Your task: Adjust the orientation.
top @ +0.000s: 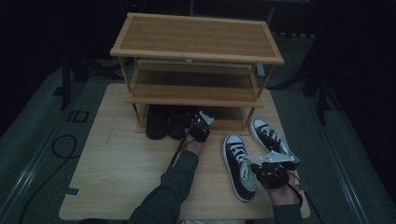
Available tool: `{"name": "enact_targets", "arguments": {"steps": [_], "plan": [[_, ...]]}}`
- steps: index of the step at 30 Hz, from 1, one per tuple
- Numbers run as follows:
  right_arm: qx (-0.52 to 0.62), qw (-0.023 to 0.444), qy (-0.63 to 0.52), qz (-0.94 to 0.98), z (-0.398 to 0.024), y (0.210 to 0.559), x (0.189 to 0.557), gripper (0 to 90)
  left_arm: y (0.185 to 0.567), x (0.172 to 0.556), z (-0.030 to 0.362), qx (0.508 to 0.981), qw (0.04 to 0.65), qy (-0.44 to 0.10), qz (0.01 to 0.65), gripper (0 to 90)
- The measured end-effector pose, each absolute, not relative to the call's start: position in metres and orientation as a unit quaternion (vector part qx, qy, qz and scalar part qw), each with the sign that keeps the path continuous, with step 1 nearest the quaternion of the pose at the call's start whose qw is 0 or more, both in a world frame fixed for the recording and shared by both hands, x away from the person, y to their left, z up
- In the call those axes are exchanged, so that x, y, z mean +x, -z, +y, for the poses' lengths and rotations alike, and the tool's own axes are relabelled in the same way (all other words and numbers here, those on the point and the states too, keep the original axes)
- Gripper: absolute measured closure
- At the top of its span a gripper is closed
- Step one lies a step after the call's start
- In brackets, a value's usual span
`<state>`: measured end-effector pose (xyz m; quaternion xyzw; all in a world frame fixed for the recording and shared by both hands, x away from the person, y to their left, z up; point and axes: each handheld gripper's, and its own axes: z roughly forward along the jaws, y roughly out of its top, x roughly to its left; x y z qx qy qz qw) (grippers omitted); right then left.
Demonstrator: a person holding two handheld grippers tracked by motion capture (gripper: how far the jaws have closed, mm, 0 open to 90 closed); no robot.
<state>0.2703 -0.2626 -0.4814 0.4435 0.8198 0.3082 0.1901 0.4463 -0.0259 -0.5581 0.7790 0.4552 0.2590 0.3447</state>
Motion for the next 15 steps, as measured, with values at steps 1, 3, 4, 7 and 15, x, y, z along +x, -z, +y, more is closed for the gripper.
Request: {"name": "enact_targets", "arguments": {"steps": [1,3,4,7,15], "plan": [[0.444,0.190,-0.308,0.820,-0.263,0.481,0.270,87.5,0.558,0.446,-0.026,0.779,0.345,-0.259,0.455,89.9],[0.440,0.190,-0.304,0.823,-0.263,0.481,0.271,87.3,0.558,0.446,-0.026,0.780,0.343,-0.259,0.454,89.9],[0.439,0.195,-0.295,0.826,-0.262,0.480,0.272,87.3,0.558,0.446,-0.026,0.780,0.343,-0.259,0.455,89.9],[0.435,0.206,-0.284,0.829,-0.261,0.480,0.273,87.3,0.558,0.446,-0.026,0.780,0.343,-0.260,0.455,89.9],[0.435,0.191,-0.267,0.838,-0.264,0.481,0.282,84.5,0.558,0.446,-0.026,0.780,0.343,-0.261,0.454,89.9]]}}
